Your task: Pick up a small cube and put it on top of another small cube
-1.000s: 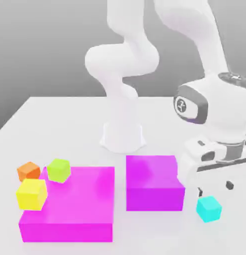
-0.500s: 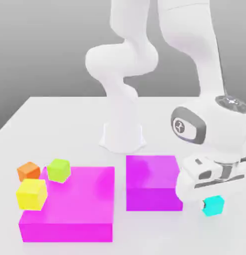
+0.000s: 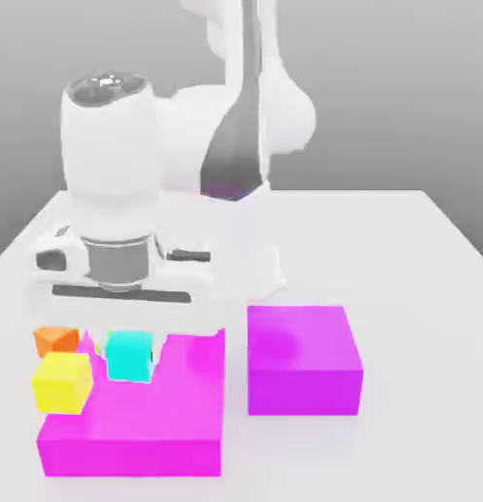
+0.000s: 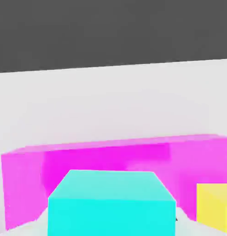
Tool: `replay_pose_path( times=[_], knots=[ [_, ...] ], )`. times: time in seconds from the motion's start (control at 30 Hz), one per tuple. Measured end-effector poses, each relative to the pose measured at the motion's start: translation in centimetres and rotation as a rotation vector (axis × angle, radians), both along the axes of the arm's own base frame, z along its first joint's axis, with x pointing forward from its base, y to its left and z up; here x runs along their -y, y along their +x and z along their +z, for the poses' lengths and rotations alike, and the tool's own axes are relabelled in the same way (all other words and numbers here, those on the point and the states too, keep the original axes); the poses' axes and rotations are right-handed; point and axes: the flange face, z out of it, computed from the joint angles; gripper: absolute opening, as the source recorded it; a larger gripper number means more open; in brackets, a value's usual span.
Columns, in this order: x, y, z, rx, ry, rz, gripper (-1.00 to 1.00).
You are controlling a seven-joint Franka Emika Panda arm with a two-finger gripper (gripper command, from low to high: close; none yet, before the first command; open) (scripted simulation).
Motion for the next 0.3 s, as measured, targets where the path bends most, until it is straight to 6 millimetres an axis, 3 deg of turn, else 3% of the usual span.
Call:
replay_pose_path(
  times=[0.07, 0.17, 0.2, 0.3],
  knots=[
    [2.2, -1.1, -0.4, 0.002, 0.011, -0.006, -1.00],
    [2.4, -1.1, -3.8, 0.002, 0.013, 0.003, -1.00],
    [2.4, -1.2, -4.9, 0.002, 0.012, 0.003, 1.00],
    [2.4, -1.2, -4.9, 0.002, 0.012, 0.003, 1.00]
  ],
)
